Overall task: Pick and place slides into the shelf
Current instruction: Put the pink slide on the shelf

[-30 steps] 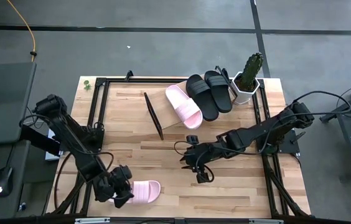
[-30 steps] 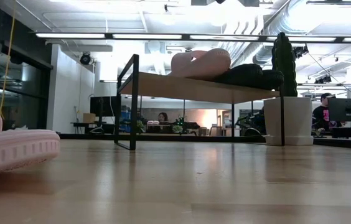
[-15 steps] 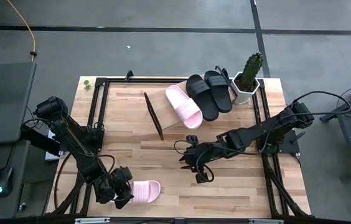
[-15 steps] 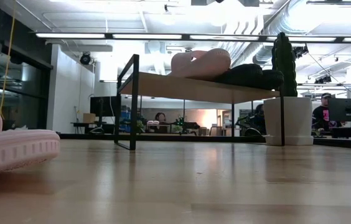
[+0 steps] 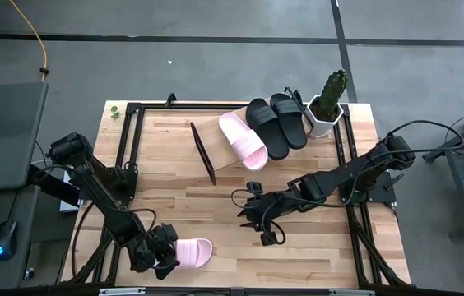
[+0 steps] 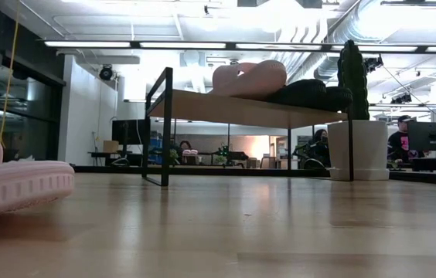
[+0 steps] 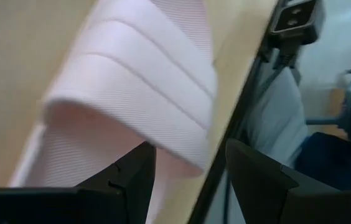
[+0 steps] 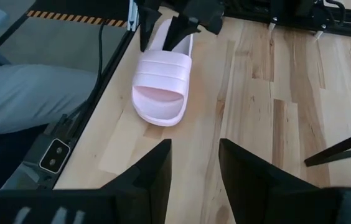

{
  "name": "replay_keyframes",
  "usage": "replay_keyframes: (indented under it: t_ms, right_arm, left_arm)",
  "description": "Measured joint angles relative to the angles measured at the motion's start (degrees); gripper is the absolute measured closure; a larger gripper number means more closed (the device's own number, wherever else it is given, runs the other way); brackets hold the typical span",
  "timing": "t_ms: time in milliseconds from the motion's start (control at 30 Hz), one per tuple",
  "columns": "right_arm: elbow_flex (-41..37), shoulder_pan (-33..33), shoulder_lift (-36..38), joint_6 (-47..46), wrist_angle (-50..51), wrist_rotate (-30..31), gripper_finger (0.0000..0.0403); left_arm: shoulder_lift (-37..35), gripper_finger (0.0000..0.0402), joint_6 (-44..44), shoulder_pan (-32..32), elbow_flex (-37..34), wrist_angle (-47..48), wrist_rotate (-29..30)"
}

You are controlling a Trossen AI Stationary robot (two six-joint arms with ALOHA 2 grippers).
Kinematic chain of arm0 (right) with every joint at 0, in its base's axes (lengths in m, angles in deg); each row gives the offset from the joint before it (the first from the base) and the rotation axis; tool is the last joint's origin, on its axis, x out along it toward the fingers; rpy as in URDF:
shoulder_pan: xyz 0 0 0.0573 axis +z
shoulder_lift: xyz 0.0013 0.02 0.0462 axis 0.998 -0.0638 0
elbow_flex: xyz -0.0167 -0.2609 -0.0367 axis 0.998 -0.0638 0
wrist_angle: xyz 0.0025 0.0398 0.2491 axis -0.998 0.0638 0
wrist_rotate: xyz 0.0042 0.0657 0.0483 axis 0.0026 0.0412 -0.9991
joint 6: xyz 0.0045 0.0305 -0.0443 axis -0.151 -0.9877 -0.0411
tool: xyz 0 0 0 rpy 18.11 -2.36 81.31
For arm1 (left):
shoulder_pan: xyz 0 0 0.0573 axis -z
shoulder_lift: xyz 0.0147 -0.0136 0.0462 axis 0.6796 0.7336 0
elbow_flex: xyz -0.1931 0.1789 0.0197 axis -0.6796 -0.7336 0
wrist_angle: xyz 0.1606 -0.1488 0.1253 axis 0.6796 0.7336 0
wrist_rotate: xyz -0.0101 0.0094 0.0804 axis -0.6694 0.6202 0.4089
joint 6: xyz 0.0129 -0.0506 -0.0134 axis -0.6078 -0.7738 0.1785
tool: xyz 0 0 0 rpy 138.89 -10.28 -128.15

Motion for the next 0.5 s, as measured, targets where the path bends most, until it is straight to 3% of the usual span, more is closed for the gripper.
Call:
replay_keyframes:
  t_ms: [500]
  right_arm:
    - [0.0,0.0,0.0,0.0,-0.8,0.1,0.0279]
  left_arm:
    - [0.4,0.0218,0.7,0.0,0.0,-0.9,2.6]
